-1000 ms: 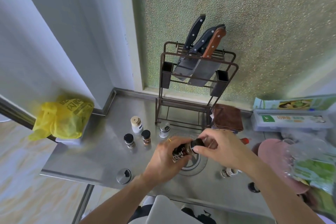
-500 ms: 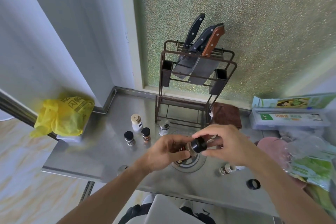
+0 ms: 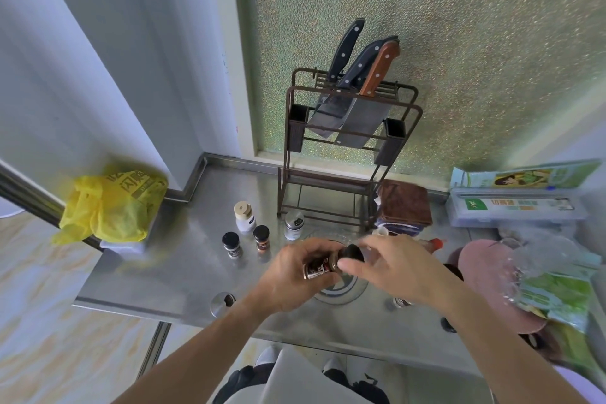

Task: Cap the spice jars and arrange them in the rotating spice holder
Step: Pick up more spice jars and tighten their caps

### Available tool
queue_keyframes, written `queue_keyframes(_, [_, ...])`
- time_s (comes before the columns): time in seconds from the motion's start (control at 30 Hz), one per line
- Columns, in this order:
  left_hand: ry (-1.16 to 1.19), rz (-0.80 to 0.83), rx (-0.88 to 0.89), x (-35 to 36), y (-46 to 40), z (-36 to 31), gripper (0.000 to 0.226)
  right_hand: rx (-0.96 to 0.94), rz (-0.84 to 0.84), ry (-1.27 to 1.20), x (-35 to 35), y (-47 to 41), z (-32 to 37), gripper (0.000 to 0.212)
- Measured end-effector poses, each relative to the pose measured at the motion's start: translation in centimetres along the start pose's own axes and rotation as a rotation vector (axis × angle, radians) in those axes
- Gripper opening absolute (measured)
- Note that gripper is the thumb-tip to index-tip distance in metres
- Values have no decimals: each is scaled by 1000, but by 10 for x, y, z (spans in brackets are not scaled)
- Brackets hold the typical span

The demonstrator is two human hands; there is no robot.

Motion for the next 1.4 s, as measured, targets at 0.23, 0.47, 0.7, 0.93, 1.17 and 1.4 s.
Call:
queue_keyframes(0.23, [-9,-22,-3,-4,6,6,41,61,-15,8,-1,1,1,49])
queue_keyframes(0.47, [-77,-17,-5,-5,14,20,42,136,-12,-11,8,4,-8,57])
queue_keyframes(0.7, [-83,-58,-43,-12,22,38,41,103,54,-35,33,1,0,30])
queue_keyframes(0.93, [-86,-140,-42,-30,26,62,40,164,11,-288,75,-8,2,37])
queue_keyframes(1.17, [-317,-317,-99,-52,26,115,33,296,-100,-248,150,-36,10,44])
queue_keyframes(1.4, [-607,-320,-231,-62,-12,156,37,387,-117,-216,210,-84,6,39])
Point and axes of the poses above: each hand's wrist, its own y-axis away from the middle knuckle, its own x-axis out of the palm, z = x × y, the point moved 10 cm from there along -y, towards the middle knuckle, and after that the axes turned 10 degrees about -z, right-handed, at the moved point
